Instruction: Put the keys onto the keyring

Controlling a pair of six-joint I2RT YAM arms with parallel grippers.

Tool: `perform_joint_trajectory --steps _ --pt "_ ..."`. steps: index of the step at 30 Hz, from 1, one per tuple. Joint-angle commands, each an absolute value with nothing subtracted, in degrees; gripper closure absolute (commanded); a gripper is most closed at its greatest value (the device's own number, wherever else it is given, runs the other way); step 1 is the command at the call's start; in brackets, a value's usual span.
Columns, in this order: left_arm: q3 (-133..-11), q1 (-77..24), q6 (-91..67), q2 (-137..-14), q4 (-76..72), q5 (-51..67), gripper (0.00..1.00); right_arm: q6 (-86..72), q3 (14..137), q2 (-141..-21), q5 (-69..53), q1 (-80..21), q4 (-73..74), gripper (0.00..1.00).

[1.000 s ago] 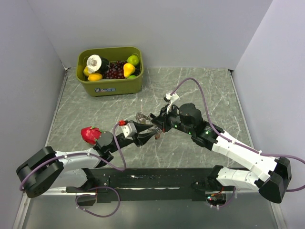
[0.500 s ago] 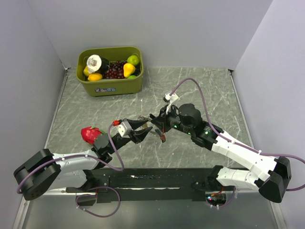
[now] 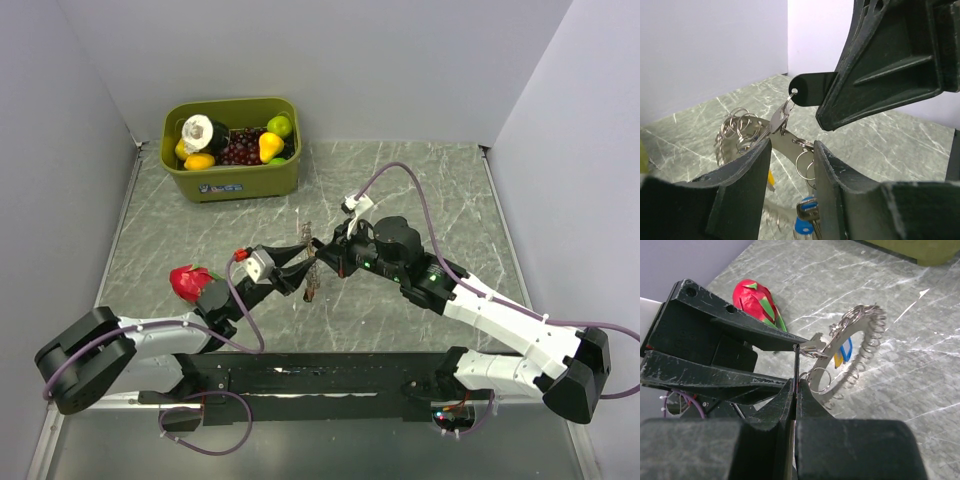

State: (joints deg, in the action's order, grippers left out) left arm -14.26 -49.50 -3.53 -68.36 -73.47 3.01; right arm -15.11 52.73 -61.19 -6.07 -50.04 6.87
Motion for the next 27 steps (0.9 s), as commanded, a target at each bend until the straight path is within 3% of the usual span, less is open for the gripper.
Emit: perform_joint_trajectory --steps 1,27 --pt "-14.4 -48.7 -1.8 -70.1 -80.2 1.7 0.56 -14.5 56.3 -60.6 -6.2 -50.7 2.5 1.0" --pt "-13.9 -45.7 -2.5 -68.2 -85.4 4.8 0.54 -13.9 56.5 -61.9 -7.9 -50.9 2.9 1.0"
